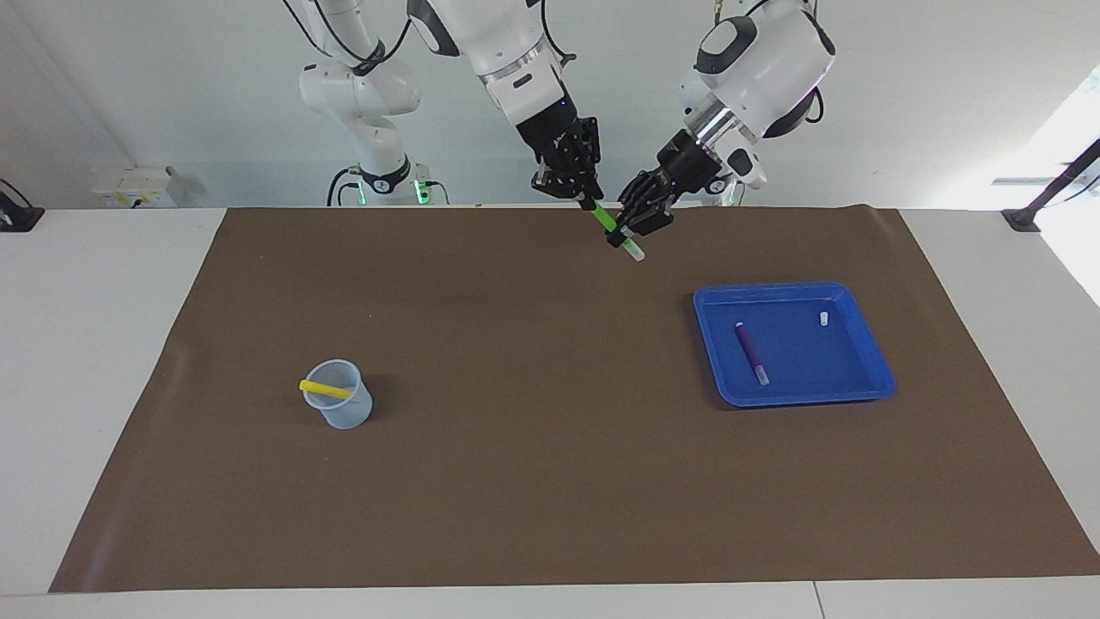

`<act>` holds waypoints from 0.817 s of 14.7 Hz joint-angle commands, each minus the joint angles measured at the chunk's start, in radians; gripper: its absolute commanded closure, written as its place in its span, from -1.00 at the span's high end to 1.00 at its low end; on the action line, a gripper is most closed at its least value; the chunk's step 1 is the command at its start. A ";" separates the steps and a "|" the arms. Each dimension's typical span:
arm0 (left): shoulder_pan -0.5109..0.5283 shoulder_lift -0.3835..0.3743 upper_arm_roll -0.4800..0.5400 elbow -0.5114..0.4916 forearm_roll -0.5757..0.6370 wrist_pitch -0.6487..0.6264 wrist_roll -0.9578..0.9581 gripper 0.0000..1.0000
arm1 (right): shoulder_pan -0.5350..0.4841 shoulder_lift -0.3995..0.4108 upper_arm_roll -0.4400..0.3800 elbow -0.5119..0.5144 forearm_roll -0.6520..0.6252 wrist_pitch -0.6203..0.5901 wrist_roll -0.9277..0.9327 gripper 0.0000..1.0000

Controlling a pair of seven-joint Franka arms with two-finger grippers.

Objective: Right arm passes pens to left for tray arrangement
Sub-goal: 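Place the green pen in the tray while the right gripper returns to cup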

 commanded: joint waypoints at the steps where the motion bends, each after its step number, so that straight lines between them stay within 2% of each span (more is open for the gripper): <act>1: 0.007 -0.012 0.009 -0.013 0.014 0.024 -0.004 -1.00 | -0.013 0.010 0.011 0.016 -0.010 -0.012 -0.011 -0.18; 2: 0.007 -0.012 0.011 -0.011 0.014 0.025 -0.003 -1.00 | -0.013 0.010 0.009 0.018 -0.012 -0.013 -0.011 0.99; 7: 0.060 -0.002 0.012 -0.002 0.019 0.027 0.081 -1.00 | -0.015 -0.003 -0.021 0.029 -0.007 -0.084 -0.005 1.00; 9: 0.141 -0.001 0.011 -0.002 0.023 -0.022 0.190 -1.00 | -0.013 -0.022 -0.086 0.018 -0.007 -0.104 -0.005 1.00; 12: 0.256 0.024 0.012 -0.002 0.065 -0.146 0.484 -1.00 | -0.013 -0.034 -0.173 -0.008 -0.012 -0.104 -0.003 1.00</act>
